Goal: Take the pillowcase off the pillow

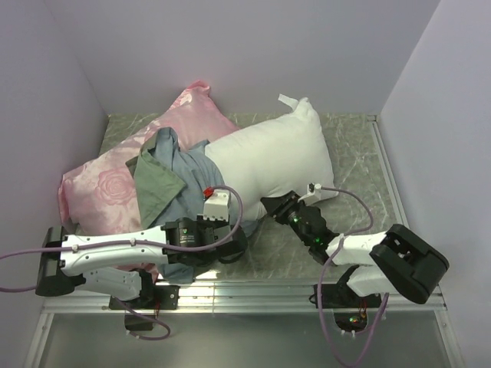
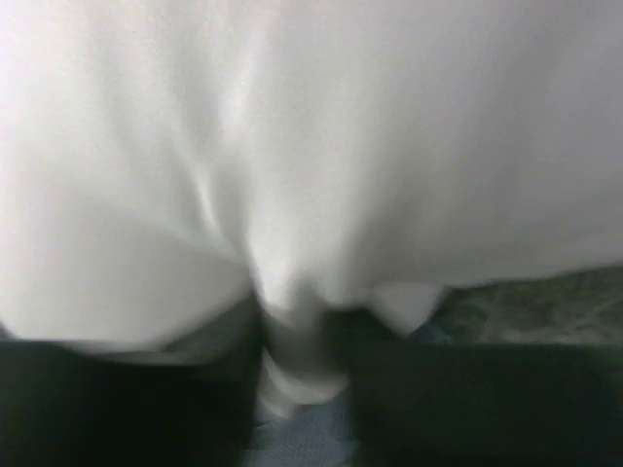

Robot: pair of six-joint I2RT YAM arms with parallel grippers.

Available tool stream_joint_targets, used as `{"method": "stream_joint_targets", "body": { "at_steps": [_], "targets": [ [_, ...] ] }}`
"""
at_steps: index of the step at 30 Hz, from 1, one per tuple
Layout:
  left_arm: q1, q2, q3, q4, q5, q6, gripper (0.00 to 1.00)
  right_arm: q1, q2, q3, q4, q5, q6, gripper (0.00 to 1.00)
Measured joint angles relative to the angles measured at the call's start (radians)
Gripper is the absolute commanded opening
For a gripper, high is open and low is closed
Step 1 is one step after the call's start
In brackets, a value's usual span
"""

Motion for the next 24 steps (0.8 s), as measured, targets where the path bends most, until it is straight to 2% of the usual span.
{"method": "stream_joint_targets", "body": {
  "at_steps": [1,3,5,8,11,15,18,24],
  "targets": [
    [-0.002,-0.004,0.0,0.0,0.004,0.002,0.01,0.002,0.0,0.006,0.0,0.012,0.002,0.0],
    [-0.003,-0.024,0.0,0.0,0.015,0.006,0.01,0.005,-0.035,0.024,-0.044,0.04,0.005,0.0],
    [-0.003,-0.052,0.0,0.0,0.018,0.011,0.01,0.007,-0.127,0.046,-0.155,0.086,-0.008,0.0],
    [-0.003,-0.104,0.0,0.0,0.02,0.023,0.0,0.018,-0.3,0.143,-0.447,0.175,-0.048,0.0],
    [-0.003,-0.124,0.006,0.009,0.02,0.034,0.0,0.02,-0.398,0.344,-0.767,0.267,-0.109,0.0],
    [-0.008,-0.107,0.021,0.045,0.038,0.049,0.01,0.027,-0.414,0.618,-1.064,0.358,-0.213,0.0],
    [-0.011,-0.091,0.022,0.075,0.055,0.05,0.0,0.024,-0.406,0.772,-1.213,0.444,-0.304,0.0],
    [-0.01,-0.155,-0.072,0.188,0.1,0.048,0.01,-0.053,-0.312,0.969,-1.387,0.493,-0.412,0.0]
  ]
}}
